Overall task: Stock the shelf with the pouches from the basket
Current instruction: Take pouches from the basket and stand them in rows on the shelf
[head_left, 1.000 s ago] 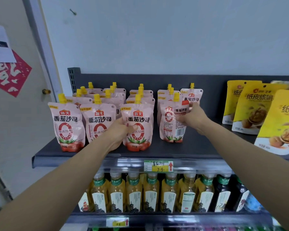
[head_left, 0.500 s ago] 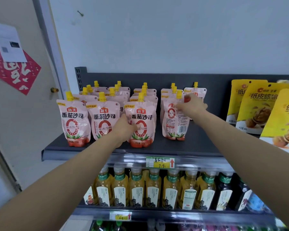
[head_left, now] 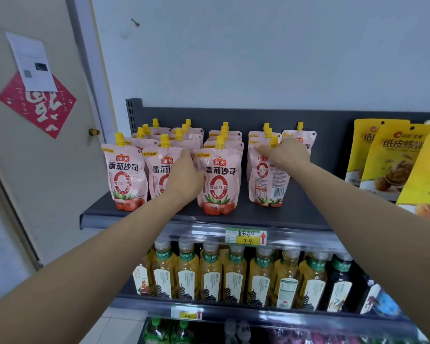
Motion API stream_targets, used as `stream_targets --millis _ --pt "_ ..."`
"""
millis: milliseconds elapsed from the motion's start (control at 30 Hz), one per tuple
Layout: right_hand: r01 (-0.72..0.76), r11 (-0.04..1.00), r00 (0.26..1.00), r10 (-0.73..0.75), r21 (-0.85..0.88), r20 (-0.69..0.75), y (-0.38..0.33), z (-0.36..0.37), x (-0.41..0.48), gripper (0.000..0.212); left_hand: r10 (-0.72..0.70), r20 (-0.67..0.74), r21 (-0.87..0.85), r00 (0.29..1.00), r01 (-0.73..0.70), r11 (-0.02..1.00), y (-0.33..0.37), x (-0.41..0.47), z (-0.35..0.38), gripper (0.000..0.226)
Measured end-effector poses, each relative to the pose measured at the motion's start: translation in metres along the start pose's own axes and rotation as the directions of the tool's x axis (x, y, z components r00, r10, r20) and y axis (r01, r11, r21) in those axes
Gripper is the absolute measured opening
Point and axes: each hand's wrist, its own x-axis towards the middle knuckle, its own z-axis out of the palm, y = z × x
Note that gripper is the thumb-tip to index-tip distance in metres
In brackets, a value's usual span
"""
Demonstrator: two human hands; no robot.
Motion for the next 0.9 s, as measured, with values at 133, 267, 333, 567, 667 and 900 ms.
stream_targets --millis 133,267,333,567,667,900 --pt "-0.026 0.999 0.999 0.026 -0.028 0.023 -0.004 -0.008 -0.004 0.048 0.07 -0.071 -0.015 0.995 -0.071 0.997 0.005 -0.006 -0.006 0.032" --pt "-0.019 1.0 0.992 0.021 -0.02 0.125 -0.009 -0.024 -0.001 0.015 0.107 -0.027 -0.082 0.994 -0.109 0.991 0.012 -0.014 -0.003 0.028" --pt "0.04 0.993 0.989 -0.024 -0.107 0.145 -0.013 -0.031 -0.001 0.016 0.126 0.043 -0.116 0.991 -0.121 0.986 0.014 -0.017 0.0 0.025" --pt "0.234 0.922 0.967 -0.19 -0.307 0.168 -0.024 -0.025 -0.002 0.038 0.159 0.29 -0.198 0.944 -0.104 0.975 0.015 -0.024 0.009 0.017" --pt "0.266 0.888 0.962 -0.218 -0.376 0.165 -0.031 -0.025 0.003 0.032 0.146 0.334 -0.216 0.931 -0.075 0.973 0.012 -0.024 0.009 0.016" --pt "0.365 0.844 0.931 -0.338 -0.393 0.14 -0.025 -0.015 0.016 0.03 0.117 0.407 -0.234 0.906 -0.02 0.972 0.004 -0.022 0.01 0.012"
